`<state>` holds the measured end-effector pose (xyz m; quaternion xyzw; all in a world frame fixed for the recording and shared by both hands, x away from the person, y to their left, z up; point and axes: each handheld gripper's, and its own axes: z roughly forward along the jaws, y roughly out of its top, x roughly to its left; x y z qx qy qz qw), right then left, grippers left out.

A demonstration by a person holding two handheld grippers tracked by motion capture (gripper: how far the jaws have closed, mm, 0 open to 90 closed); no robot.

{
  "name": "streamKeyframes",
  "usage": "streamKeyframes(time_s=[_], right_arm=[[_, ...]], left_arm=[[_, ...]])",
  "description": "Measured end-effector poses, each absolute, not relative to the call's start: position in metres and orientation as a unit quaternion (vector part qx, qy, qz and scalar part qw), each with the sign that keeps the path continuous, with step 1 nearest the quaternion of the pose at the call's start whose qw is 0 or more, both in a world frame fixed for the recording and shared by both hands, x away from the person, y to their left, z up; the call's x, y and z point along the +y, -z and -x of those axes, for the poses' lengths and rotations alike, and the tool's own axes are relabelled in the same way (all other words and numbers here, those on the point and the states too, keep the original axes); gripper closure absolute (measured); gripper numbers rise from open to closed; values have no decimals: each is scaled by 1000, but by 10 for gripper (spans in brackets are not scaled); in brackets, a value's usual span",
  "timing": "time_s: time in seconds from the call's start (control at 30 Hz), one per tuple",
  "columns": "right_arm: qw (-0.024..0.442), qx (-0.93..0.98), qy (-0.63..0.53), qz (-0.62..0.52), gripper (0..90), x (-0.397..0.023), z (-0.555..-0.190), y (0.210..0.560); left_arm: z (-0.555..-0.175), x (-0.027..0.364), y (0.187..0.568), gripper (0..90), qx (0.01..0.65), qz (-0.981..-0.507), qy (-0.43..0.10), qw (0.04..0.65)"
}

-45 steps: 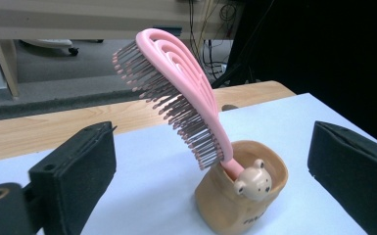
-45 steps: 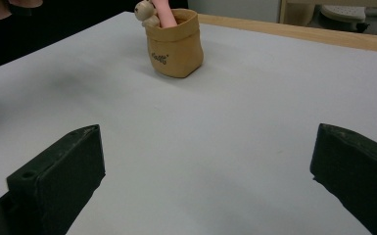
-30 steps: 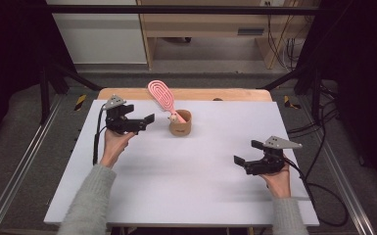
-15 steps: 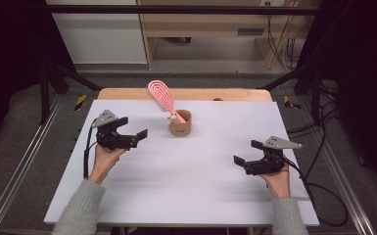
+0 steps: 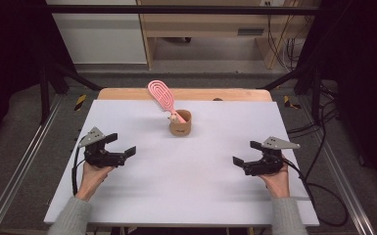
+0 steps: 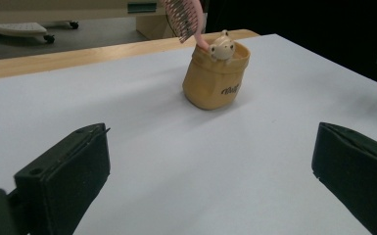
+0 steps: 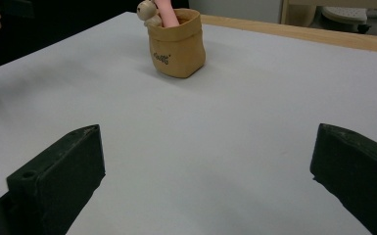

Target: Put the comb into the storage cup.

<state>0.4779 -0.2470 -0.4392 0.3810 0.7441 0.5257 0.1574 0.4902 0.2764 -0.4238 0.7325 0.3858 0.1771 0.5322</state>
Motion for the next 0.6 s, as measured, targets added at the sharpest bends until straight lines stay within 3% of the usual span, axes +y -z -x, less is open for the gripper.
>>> streamKeyframes(time_s=[0.6], right_arm=[[154, 747, -522, -382, 1, -246, -479, 442]], left_arm=[[-480, 298, 442, 6, 393, -737, -181, 519]])
